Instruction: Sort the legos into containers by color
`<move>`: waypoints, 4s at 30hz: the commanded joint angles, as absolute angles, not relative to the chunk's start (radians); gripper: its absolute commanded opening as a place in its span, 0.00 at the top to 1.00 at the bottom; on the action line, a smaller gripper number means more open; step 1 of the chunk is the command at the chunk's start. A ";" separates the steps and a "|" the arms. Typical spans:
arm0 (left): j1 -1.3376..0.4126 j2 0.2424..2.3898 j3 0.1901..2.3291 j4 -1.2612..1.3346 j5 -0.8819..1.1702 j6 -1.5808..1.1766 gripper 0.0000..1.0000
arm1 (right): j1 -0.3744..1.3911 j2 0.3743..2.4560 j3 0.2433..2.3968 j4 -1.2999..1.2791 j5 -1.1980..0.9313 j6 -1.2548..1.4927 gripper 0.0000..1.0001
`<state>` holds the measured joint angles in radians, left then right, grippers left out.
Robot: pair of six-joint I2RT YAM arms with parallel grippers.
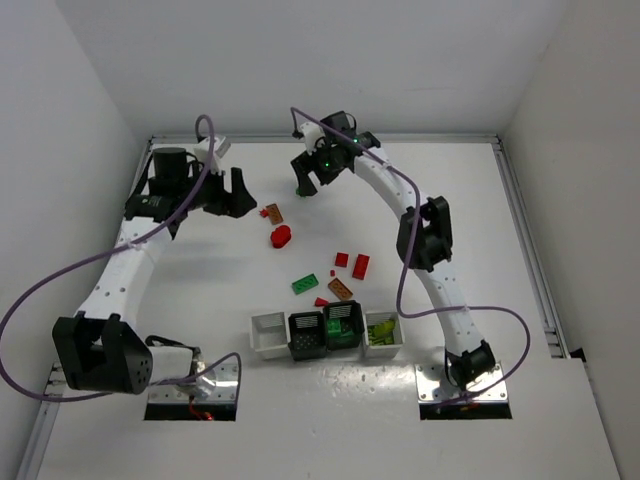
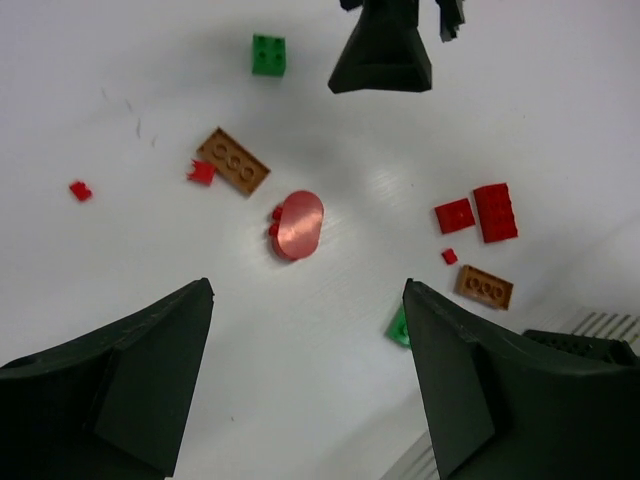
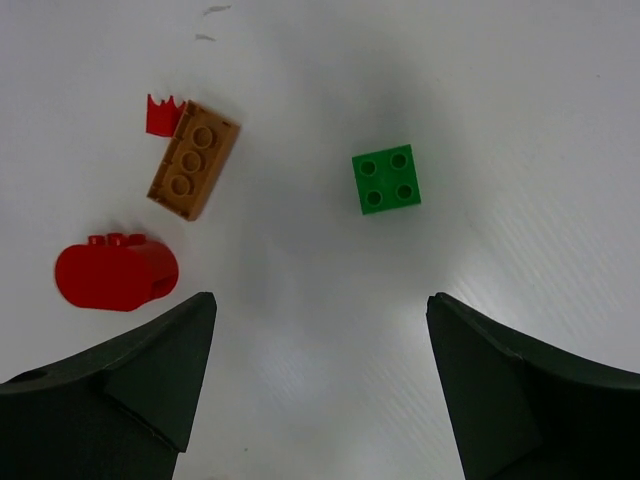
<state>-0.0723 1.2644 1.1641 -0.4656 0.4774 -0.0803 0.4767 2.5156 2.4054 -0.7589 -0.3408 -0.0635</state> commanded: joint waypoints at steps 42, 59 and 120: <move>0.091 1.376 1.054 -0.535 0.692 -0.071 0.20 | 0.503 2.786 2.487 -0.531 -0.336 -0.304 0.31; -0.144 1.404 1.063 -0.584 0.520 0.135 0.14 | 0.442 2.504 2.382 -0.558 -0.350 -0.121 0.97; -0.244 1.735 1.247 -0.433 0.391 -0.034 0.74 | 0.635 1.342 1.290 -1.178 -0.563 -0.638 1.00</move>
<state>-0.2981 1.8389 1.1675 -0.4377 0.2935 -0.0124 0.5621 1.3075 1.3006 -1.2449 -0.5610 -0.6415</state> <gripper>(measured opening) 0.396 0.350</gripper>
